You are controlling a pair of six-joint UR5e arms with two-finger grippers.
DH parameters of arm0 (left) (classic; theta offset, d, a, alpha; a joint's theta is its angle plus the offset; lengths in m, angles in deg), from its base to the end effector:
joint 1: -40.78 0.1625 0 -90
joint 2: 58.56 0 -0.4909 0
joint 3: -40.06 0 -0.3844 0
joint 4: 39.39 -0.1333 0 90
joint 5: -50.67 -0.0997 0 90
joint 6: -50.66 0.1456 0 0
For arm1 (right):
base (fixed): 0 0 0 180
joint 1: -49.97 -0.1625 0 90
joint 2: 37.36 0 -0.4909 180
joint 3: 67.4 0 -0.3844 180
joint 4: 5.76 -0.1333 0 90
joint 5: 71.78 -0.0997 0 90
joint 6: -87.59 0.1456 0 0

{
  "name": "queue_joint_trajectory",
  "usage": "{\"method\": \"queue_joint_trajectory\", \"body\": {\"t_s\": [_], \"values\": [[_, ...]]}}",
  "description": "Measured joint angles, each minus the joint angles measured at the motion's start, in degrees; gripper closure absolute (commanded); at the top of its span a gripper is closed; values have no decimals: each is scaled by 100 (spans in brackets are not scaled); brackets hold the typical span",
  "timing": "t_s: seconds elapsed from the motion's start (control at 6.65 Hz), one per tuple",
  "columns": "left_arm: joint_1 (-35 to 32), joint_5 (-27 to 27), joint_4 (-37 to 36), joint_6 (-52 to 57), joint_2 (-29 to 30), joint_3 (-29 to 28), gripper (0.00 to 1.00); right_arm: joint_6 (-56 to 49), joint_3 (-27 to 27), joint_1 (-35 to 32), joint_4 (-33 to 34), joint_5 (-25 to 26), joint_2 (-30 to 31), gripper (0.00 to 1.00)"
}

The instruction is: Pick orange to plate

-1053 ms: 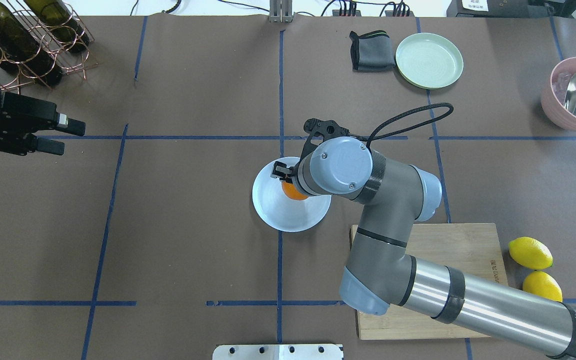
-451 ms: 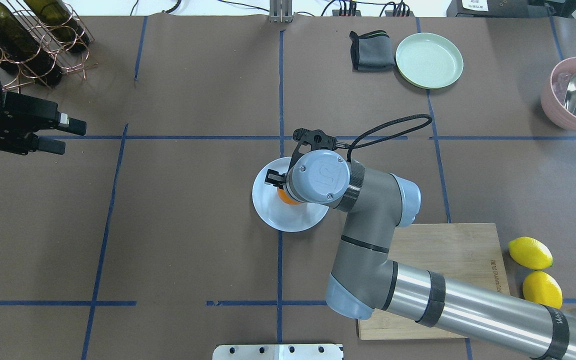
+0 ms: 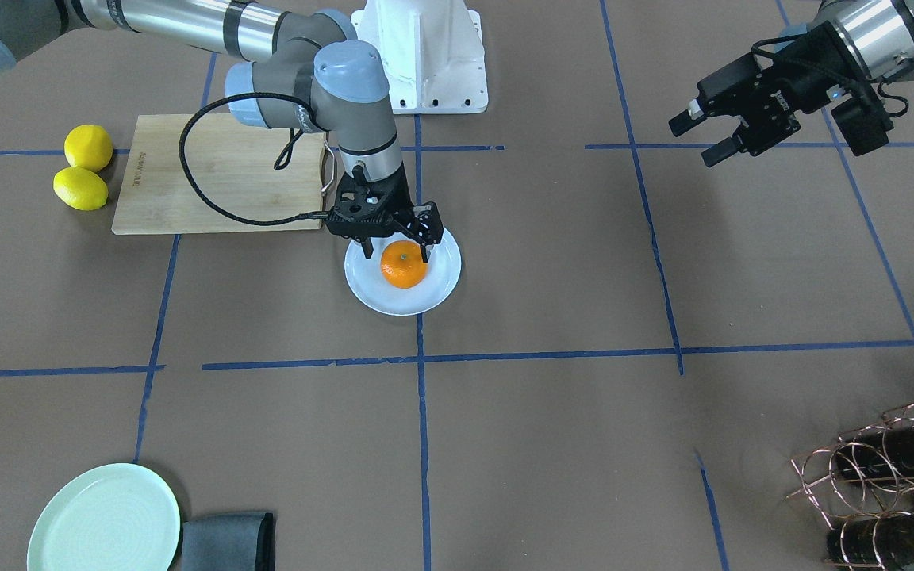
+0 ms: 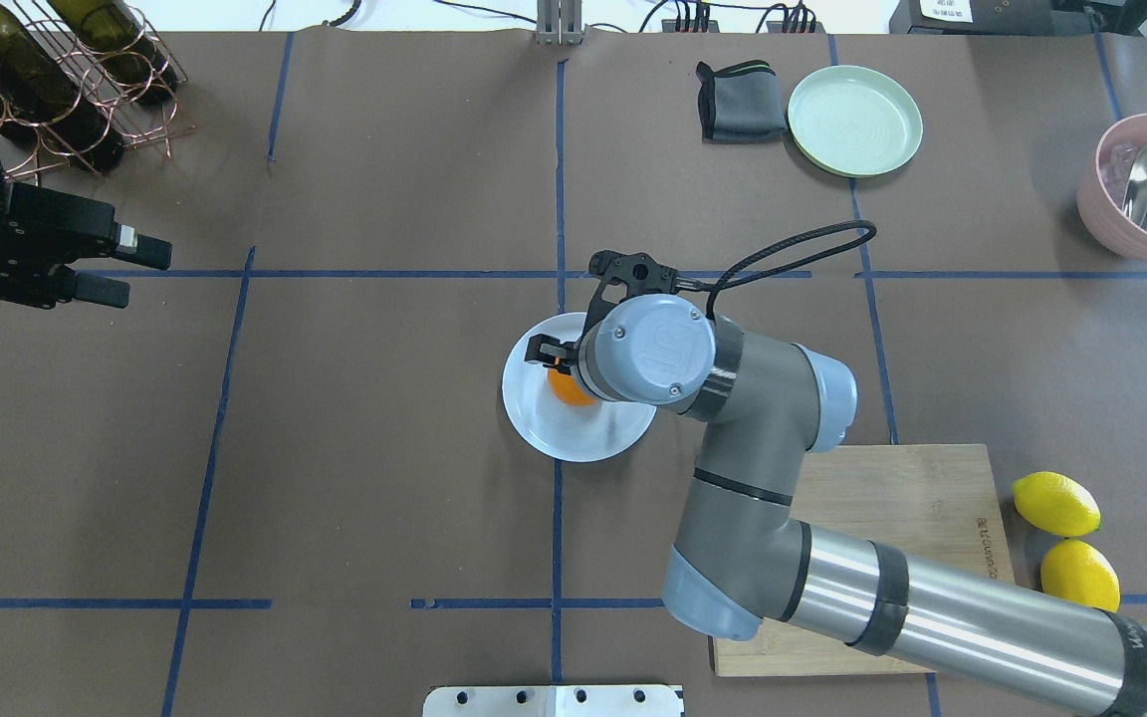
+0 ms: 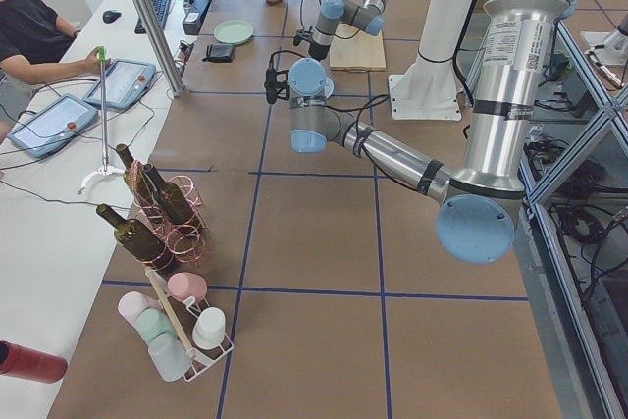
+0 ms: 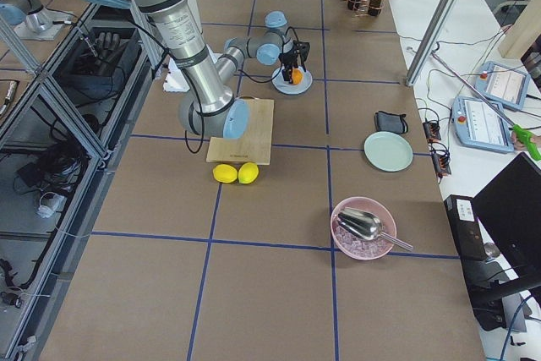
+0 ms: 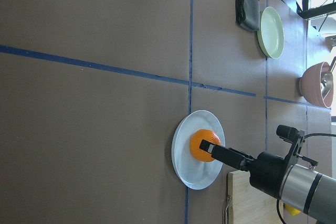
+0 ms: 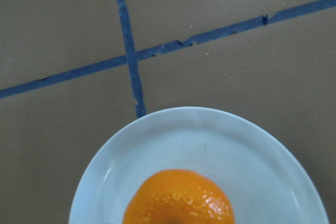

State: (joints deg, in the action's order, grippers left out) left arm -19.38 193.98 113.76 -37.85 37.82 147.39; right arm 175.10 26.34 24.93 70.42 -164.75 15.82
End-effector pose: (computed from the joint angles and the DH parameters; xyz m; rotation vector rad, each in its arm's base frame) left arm 0.2339 -0.4409 0.4010 0.0776 1.5371 -0.1087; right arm -0.6376 -0.4367 0.3092 0.1802 -0.9379 0.3388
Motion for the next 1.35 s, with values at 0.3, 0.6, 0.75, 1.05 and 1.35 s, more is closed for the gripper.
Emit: {"method": "queue_joint_trajectory", "body": {"t_s": [0.3,0.6,0.75,1.05,1.35], "values": [[14,-331,-3,31,-41,-142,0,-465,1267,-424,488,-505,735,0],[216,-942,-107,534,-69,-401,0,-1289,2017,-1175,942,-1338,1326,0],[270,-1127,-290,957,-75,-494,0,-1854,2181,-1660,997,-1815,1676,0],[114,-1307,-1014,2384,-155,-546,0,-3421,2238,-2722,1051,-2579,2367,0],[-618,-1329,-1979,4738,-407,-525,0,-5372,2029,-3720,1419,-2950,2758,0]]}}
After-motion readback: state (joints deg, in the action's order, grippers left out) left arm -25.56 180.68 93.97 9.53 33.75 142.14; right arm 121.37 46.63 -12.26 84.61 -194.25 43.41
